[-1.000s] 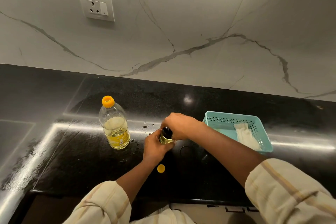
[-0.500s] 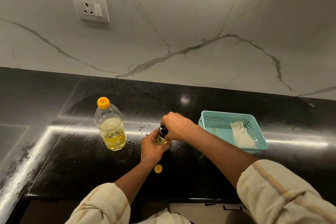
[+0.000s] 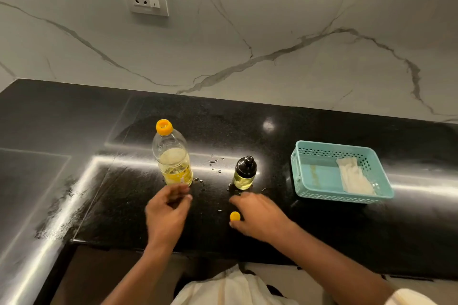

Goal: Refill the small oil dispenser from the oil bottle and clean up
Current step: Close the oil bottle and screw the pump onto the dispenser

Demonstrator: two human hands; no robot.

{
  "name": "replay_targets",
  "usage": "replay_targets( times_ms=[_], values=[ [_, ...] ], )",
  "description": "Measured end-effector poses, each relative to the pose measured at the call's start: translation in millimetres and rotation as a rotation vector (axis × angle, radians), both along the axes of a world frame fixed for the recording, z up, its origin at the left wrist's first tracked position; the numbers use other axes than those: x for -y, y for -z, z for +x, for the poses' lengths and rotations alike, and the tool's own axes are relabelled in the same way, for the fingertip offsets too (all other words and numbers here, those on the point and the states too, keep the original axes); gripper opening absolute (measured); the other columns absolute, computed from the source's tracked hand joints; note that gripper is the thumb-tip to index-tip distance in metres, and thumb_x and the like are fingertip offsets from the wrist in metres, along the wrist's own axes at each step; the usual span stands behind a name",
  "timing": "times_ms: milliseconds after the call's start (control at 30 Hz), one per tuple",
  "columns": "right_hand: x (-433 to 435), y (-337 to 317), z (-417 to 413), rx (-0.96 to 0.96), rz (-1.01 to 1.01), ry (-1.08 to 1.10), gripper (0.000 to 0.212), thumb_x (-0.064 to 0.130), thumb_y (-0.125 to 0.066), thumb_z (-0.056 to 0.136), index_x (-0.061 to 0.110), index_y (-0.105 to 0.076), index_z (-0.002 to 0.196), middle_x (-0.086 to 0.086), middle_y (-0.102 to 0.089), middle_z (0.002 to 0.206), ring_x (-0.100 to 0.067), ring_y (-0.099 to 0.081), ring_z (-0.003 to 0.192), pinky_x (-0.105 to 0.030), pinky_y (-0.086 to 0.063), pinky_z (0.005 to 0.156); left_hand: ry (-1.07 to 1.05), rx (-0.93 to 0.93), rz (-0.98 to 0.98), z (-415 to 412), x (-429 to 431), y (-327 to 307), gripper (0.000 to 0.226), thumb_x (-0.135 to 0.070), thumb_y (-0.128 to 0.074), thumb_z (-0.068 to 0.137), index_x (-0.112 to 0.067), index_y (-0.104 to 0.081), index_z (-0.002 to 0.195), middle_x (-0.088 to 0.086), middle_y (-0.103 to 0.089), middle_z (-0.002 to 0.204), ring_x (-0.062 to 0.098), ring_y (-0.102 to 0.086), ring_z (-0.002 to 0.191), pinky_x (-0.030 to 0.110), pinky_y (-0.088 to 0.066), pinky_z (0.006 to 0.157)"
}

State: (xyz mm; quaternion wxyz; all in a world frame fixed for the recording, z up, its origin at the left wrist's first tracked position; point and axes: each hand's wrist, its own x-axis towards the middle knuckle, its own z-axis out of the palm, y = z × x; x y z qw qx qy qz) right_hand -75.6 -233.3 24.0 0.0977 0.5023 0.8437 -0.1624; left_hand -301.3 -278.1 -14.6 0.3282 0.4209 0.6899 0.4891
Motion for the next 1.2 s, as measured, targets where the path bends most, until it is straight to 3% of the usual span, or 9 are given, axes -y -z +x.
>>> replay_targets(
  times_ms=[133,267,400,467,567,700,867,1100,1200],
  values=[
    [0,36,-6,0.011,-0.095,0.034,0.036,0.036,-0.070,0.096,0.020,-0.063,0.128,-0.006,-0.060,0.124,-0.032,-0.066,0.112,-0.043,-0.054,0.090,-0.275,-0.011,0.114,-36,12,-32,0.027,-0.008,-0.086,0.088,-0.017,-0.072,0.110,0.005,-0.072,0.095,0.036,-0.070,0.090,0.013,-0.056,0.075],
    [-9,31,-8,-0.040,-0.092,0.034,0.024,0.028,-0.066,0.097,0.020,-0.070,0.119,-0.003,-0.065,0.116,-0.026,-0.068,0.105,-0.041,-0.058,0.085,-0.202,-0.089,0.230,-59,-12,-52,0.051,-0.023,-0.091,0.084,-0.022,-0.066,0.129,0.005,-0.066,0.123,0.024,-0.068,0.111,0.031,-0.057,0.090],
    [-39,-42,-26,-0.359,-0.062,0.156,0.019,0.032,-0.075,0.089,0.023,-0.077,0.106,0.004,-0.073,0.093,-0.012,-0.070,0.085,-0.035,-0.062,0.077,0.007,-0.109,0.290,-59,-45,-73,0.069,-0.036,-0.092,0.080,-0.026,-0.063,0.142,-0.002,-0.063,0.142,0.006,-0.061,0.133,0.024,-0.051,0.104],
    [-58,-94,-42,-0.570,-0.026,0.134,0.022,0.029,-0.082,0.088,0.024,-0.079,0.110,0.007,-0.074,0.095,-0.008,-0.071,0.086,-0.027,-0.063,0.080,0.074,-0.115,0.307,-56,-60,-84,0.070,-0.039,-0.094,0.081,-0.027,-0.064,0.142,-0.007,-0.066,0.143,0.004,-0.062,0.134,0.022,-0.051,0.106],
    [-88,-160,-70,-0.709,0.086,-0.079,0.025,0.028,-0.082,0.091,0.020,-0.077,0.114,0.006,-0.074,0.094,-0.010,-0.071,0.082,-0.024,-0.062,0.077,0.099,-0.121,0.336,-53,-77,-88,0.050,-0.030,-0.092,0.085,-0.020,-0.074,0.130,-0.005,-0.076,0.128,0.011,-0.072,0.121,0.038,-0.060,0.104],
    [-118,-193,-113,-0.537,0.181,-0.331,0.029,0.031,-0.080,0.091,0.017,-0.078,0.115,0.003,-0.076,0.095,-0.009,-0.071,0.083,-0.028,-0.062,0.075,0.073,-0.034,0.354,-46,-79,-91,0.030,-0.024,-0.090,0.088,-0.019,-0.082,0.116,-0.005,-0.084,0.108,0.014,-0.080,0.103,0.048,-0.065,0.093],
    [-131,-203,-143,-0.256,0.158,-0.532,0.023,0.025,-0.077,0.091,0.014,-0.081,0.111,0.007,-0.071,0.092,-0.002,-0.062,0.073,-0.014,-0.045,0.062,0.070,0.092,0.333,-44,-75,-92,0.028,-0.020,-0.090,0.088,-0.020,-0.083,0.116,-0.003,-0.085,0.103,0.017,-0.082,0.098,0.044,-0.066,0.090],
    [-129,-213,-160,-0.068,0.173,-0.583,0.012,0.016,-0.074,0.090,0.006,-0.079,0.086,-0.010,-0.074,0.081,-0.015,-0.058,0.059,-0.013,-0.044,0.052,0.061,0.142,0.303,-43,-75,-95,0.029,-0.018,-0.091,0.086,-0.020,-0.084,0.115,-0.004,-0.086,0.102,0.016,-0.082,0.100,0.041,-0.065,0.094],
    [-126,-211,-163,-0.058,0.199,-0.522,0.034,0.026,-0.078,0.094,0.021,-0.058,0.066,0.000,-0.057,0.066,-0.008,-0.046,0.054,-0.021,-0.041,0.052,0.053,0.165,0.318,-42,-74,-95,0.035,-0.016,-0.091,0.086,-0.021,-0.083,0.120,-0.005,-0.085,0.107,0.015,-0.081,0.105,0.039,-0.064,0.095]
  ],
)
